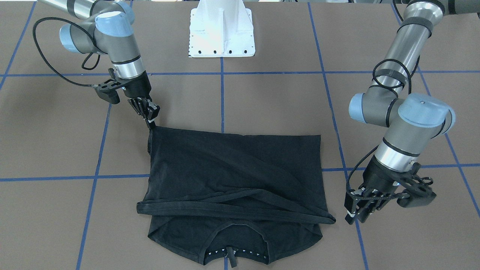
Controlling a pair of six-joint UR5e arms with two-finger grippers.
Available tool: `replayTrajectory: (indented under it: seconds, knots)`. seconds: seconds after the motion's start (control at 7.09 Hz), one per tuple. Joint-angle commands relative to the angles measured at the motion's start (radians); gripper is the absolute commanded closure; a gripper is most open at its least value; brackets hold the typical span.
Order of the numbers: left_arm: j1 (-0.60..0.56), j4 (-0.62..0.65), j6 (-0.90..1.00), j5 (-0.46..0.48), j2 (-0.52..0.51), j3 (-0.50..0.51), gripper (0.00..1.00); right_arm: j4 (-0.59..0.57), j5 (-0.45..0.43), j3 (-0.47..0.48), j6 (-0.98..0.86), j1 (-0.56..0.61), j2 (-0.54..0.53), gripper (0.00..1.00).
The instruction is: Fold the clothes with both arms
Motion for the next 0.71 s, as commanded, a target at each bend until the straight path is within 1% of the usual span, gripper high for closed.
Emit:
replayTrajectory:
  seconds: [0.0, 0.14, 0.28, 0.42, 0.56]
  knots:
    - [0.001, 0.005, -0.003, -0.007, 0.012, -0.076, 0.54, -0.190, 0.002, 0.253, 0.123, -0.160, -0.079, 1.00]
    - [0.001, 0.005, -0.001, -0.045, 0.023, -0.106, 0.55, -0.367, 0.000, 0.364, 0.172, -0.291, -0.076, 1.00]
    - [0.001, -0.001, -0.001, -0.103, 0.032, -0.124, 0.55, -0.516, 0.002, 0.467, 0.231, -0.435, -0.070, 1.00]
    - [0.003, 0.005, -0.003, -0.113, 0.032, -0.156, 0.56, -0.571, 0.000, 0.516, 0.342, -0.556, -0.066, 0.80]
    - [0.004, 0.014, -0.012, -0.150, 0.034, -0.191, 0.56, -0.600, -0.010, 0.527, 0.355, -0.598, -0.067, 0.01]
